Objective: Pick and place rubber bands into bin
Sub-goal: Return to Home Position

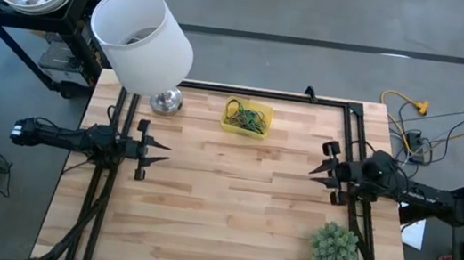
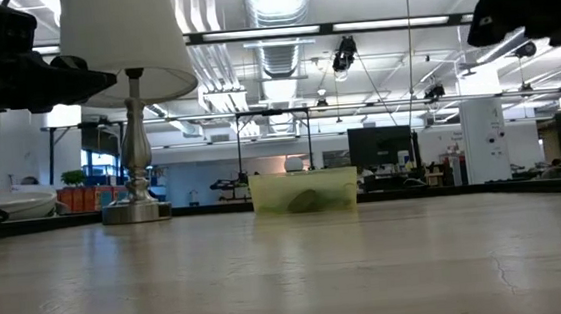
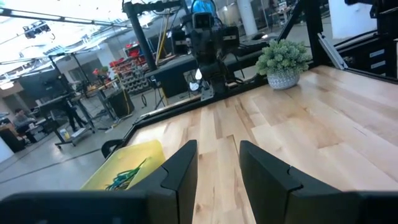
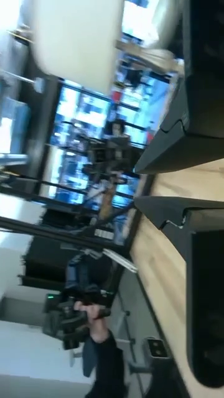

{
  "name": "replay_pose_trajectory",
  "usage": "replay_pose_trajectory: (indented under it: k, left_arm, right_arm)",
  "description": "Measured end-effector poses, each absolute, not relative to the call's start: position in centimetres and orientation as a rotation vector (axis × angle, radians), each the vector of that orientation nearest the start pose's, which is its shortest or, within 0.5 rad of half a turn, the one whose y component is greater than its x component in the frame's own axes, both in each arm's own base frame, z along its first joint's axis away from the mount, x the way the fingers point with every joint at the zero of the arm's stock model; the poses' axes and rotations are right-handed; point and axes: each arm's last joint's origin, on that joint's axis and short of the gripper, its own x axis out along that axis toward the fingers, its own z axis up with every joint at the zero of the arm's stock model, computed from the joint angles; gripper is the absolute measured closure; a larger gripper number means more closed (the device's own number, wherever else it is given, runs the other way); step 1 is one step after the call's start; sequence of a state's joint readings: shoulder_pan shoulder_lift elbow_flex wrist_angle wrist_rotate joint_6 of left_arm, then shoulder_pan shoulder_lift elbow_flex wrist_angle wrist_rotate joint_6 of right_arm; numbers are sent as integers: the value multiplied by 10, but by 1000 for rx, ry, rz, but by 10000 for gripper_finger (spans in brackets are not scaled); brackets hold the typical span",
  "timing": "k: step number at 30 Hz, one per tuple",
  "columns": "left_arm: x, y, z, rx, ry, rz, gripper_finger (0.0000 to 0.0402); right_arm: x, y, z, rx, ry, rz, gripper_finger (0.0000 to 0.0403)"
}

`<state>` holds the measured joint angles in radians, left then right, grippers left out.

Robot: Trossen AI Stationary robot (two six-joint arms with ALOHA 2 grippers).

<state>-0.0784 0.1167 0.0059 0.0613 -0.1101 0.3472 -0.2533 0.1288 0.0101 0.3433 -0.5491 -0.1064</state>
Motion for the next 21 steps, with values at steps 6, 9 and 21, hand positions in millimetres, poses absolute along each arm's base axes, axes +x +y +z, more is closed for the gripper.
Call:
replay_pose_trajectory:
  k: [6,9,21]
  left_arm:
    - [104,-5,162,351,52,23,297]
    - [104,-5,162,351,49,22,297]
    - [104,-6,162,331,56,5,297]
  right_arm:
    - [91,-8,189,-179,-247,265,340]
    - [94,-8,186,-158,-212,216,344]
    - [96,11,179,-222,-158,225,364]
